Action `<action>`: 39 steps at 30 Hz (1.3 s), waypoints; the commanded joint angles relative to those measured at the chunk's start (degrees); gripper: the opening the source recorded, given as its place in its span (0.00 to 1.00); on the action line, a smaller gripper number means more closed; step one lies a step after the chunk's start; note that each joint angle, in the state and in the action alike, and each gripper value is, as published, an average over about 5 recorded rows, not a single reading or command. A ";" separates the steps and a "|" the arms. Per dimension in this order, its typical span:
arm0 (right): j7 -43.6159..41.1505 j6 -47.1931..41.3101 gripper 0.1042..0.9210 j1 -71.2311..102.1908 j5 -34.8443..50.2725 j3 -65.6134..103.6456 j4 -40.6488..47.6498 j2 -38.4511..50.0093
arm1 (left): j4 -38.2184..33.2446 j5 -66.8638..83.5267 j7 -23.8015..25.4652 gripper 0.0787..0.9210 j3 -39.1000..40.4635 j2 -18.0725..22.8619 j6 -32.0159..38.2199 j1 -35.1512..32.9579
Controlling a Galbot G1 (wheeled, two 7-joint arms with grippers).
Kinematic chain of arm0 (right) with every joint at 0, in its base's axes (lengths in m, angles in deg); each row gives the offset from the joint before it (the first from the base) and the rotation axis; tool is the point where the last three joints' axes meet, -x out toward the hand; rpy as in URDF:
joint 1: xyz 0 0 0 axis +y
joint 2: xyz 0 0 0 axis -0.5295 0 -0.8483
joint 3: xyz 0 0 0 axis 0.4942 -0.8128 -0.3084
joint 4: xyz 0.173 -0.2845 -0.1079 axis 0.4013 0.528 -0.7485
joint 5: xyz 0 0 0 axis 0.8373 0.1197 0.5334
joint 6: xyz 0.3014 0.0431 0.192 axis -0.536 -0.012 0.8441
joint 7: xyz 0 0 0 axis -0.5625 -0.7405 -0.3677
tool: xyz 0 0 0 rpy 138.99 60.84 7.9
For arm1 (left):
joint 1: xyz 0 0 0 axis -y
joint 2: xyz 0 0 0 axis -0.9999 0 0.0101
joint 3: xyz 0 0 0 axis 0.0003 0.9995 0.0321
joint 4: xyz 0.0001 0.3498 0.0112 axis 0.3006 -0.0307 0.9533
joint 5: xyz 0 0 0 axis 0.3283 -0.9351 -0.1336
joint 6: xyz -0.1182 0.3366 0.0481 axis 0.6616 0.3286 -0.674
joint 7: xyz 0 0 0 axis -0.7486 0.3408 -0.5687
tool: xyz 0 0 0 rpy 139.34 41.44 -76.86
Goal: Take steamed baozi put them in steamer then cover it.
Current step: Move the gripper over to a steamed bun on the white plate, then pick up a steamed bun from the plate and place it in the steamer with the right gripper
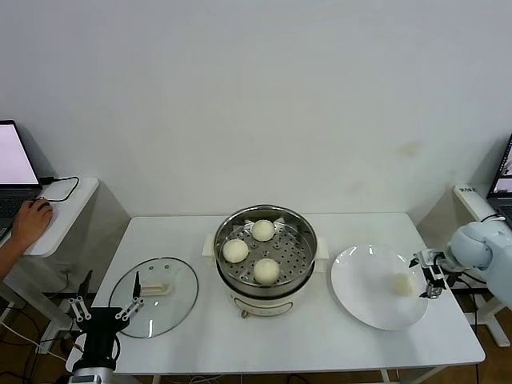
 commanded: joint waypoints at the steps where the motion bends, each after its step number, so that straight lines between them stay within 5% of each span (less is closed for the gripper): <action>1: 0.78 0.80 0.88 1.89 -2.04 1.35 4.67 -4.27 | 0.08 0.03 0.00 0.88 -0.09 -0.01 0.06 0.00; 12: 0.98 0.96 0.84 2.03 -3.27 1.61 6.00 -6.30 | -0.05 -0.07 -0.04 0.88 -0.27 0.34 0.23 -0.26; 24: -0.18 0.51 0.62 0.90 -2.78 1.47 3.60 -4.66 | -0.24 -0.18 -0.07 0.88 -0.32 0.52 0.46 -0.57; 39: -1.72 -9.41 0.55 -31.48 18.53 -17.06 -16.45 5.11 | -1.03 -0.33 0.08 0.88 -0.08 0.18 0.35 -0.37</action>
